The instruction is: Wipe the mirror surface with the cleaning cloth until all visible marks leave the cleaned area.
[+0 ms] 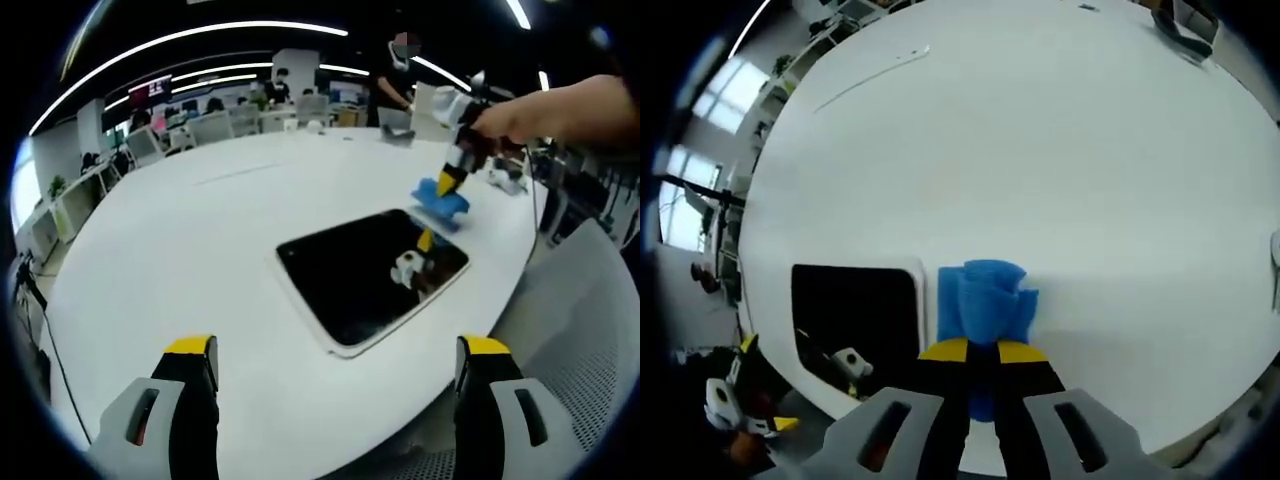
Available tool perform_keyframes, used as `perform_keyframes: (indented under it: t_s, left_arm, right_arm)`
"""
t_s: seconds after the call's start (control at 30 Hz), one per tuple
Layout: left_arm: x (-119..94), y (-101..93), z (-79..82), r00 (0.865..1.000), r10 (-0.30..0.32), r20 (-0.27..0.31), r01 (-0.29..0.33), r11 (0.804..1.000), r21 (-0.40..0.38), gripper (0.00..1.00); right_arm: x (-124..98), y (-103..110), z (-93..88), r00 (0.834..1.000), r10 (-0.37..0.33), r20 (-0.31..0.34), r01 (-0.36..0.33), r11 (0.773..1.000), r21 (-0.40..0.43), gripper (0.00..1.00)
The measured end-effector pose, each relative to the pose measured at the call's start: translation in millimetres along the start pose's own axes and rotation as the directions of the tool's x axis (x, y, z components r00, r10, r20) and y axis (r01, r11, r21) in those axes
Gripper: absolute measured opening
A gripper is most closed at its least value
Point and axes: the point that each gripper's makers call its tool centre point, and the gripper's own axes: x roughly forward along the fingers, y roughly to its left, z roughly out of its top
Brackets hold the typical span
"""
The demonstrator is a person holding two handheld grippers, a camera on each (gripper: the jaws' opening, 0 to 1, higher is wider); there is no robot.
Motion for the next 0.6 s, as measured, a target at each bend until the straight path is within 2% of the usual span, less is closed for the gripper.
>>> perform_keyframes:
  t_s: [0.23,0.33,0.6]
  left_arm:
    - [0.2,-1.7,-0.4,1.000,-0.010,-0.004,0.010,1.000,0.000,0.99]
    - [-1.1,-0.1,3.6,1.000,0.000,0.016,0.000,1.000,0.009,0.99]
    - [-0.7,-0.6,1.5,1.000,-0.008,0.008,0.008,1.000,-0.003,0.99]
  right_arm:
    - [3.9,16.6,5.3,1.000,0.007,0.007,-0.007,1.000,0.018,0.02]
    - [7.0,25.5,6.7,1.000,0.020,0.014,-0.020,0.999,0.031,0.02]
    - [12.7,47.1,5.0,0.999,0.040,0.014,-0.040,0.999,0.037,0.02]
